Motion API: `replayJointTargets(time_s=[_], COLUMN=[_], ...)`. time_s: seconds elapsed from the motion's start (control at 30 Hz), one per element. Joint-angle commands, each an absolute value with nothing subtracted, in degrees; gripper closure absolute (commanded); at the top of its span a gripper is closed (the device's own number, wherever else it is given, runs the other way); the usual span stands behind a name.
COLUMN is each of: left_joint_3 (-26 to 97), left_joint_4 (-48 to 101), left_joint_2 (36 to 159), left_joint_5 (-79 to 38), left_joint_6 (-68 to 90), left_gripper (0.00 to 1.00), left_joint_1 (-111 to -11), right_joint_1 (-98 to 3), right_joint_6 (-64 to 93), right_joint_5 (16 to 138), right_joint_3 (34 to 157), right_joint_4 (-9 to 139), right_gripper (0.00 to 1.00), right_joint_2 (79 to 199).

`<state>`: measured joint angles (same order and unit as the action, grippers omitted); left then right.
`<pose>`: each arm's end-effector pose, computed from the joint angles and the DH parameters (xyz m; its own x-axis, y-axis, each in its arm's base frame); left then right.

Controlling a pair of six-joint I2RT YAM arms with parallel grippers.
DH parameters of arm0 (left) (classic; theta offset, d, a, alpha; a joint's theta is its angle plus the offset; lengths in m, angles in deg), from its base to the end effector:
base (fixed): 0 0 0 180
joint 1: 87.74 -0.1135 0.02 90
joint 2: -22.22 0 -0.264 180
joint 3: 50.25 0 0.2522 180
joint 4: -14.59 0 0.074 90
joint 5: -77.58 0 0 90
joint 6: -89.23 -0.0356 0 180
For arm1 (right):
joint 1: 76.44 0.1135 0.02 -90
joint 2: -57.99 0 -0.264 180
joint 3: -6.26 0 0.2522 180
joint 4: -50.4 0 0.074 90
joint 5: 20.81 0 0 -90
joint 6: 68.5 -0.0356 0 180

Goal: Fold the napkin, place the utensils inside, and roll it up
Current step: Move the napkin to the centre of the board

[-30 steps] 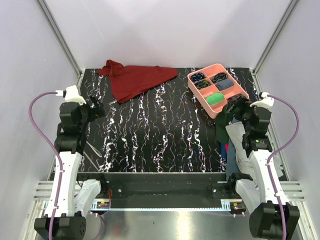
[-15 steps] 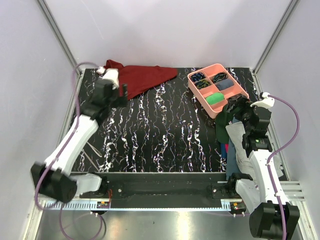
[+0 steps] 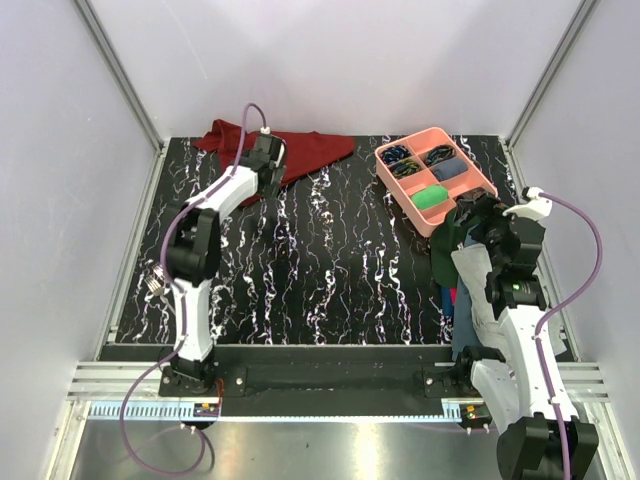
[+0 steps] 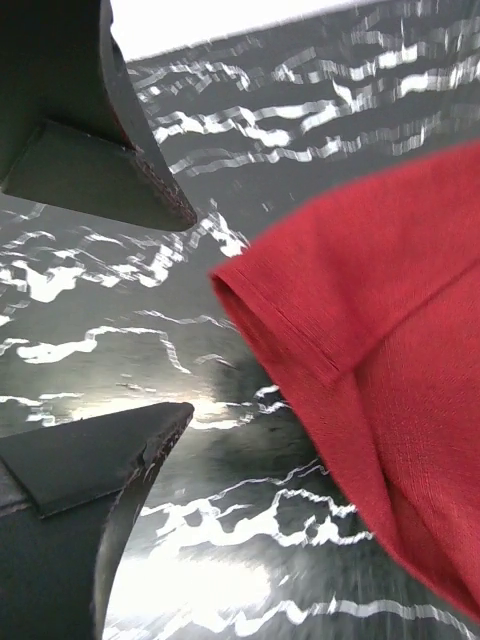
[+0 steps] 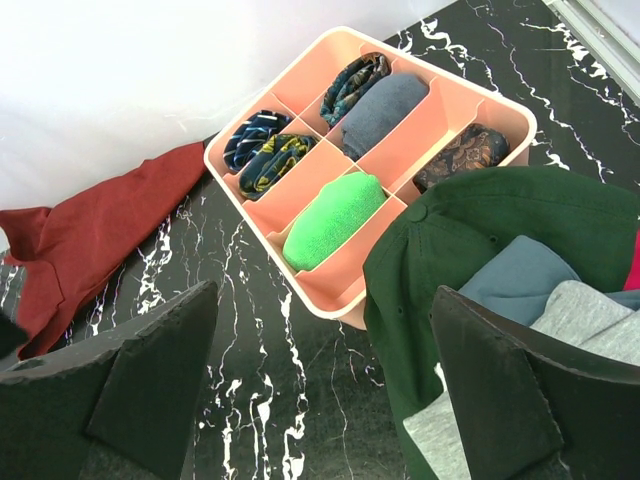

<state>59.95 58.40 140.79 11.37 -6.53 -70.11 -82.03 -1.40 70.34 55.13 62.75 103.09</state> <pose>0.4438 -0.1260 0.2245 -0.7449 0.3331 -0.5781 0.1167 0.9182 0.3786 0.1928 -0.0182 0.3007 -0.1066 0.4013 -0.9097 0.1293 0.9127 0.3875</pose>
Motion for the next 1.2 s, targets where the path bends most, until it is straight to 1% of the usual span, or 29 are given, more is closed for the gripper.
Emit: replayJointTargets(time_s=[0.0, 0.13, 0.23, 0.57, 0.67, 0.77, 0.8, 0.87, 0.9, 0.93, 0.97, 1.03, 1.13, 1.17], left_joint_3=[68.43, 71.70, 72.49, 74.87, 75.57, 76.10, 76.19, 76.27, 76.19, 76.10, 76.10, 75.40, 72.51, 71.54], left_joint_4=[59.11, 59.82, 59.91, 60.70, 60.79, 60.96, 61.05, 60.96, 61.14, 61.05, 61.14, 61.14, 61.05, 60.96], left_joint_2=[146.83, 150.36, 152.03, 155.55, 156.60, 157.31, 157.49, 157.49, 157.49, 157.40, 156.96, 155.91, 151.09, 147.33], left_joint_5=[12.36, 11.75, 7.46, 4.63, 2.87, 1.82, 1.73, 1.03, 1.02, 1.20, 1.46, 1.99, 2.51, 2.60], left_joint_6=[-10.17, -10.62, -10.26, -11.58, -11.58, -11.84, -11.67, -11.58, -11.49, -10.97, -10.71, -9.13, -5.61, -4.47], left_gripper=[0.27, 0.27, 0.27, 0.28, 0.31, 0.48, 0.60, 0.71, 0.79, 0.93, 0.98, 1.00, 1.00, 1.00], left_joint_1=[-72.27, -74.55, -76.49, -77.10, -77.10, -77.10, -77.10, -77.10, -77.10, -77.10, -77.10, -77.10, -77.10, -77.10], right_joint_1=[-81.89, -81.89, -81.89, -81.89, -81.89, -81.89, -81.89, -81.89, -81.89, -81.89, -81.89, -81.89, -81.89, -81.89], right_joint_6=[-1.26, -0.91, -1.09, -1.26, -1.26, -1.26, -1.26, -1.26, -1.09, -1.00, -0.91, -0.74, 0.05, 0.75], right_joint_5=[69.90, 69.45, 69.45, 69.54, 69.45, 69.45, 69.45, 69.45, 69.45, 69.45, 69.54, 69.63, 71.72, 72.70], right_joint_3=[56.85, 57.02, 57.29, 57.99, 57.99, 57.99, 57.90, 57.90, 57.90, 57.90, 57.90, 57.99, 58.69, 58.95], right_joint_4=[62.84, 62.93, 63.02, 62.93, 63.02, 63.02, 63.02, 63.02, 63.02, 63.02, 63.02, 63.02, 63.11, 63.19], right_gripper=[0.04, 0.03, 0.03, 0.02, 0.03, 0.02, 0.02, 0.02, 0.02, 0.02, 0.02, 0.03, 0.04, 0.05], right_joint_2=[101.24, 101.15, 102.02, 103.87, 103.70, 103.87, 103.87, 103.96, 104.05, 104.22, 104.14, 104.31, 105.19, 106.06])
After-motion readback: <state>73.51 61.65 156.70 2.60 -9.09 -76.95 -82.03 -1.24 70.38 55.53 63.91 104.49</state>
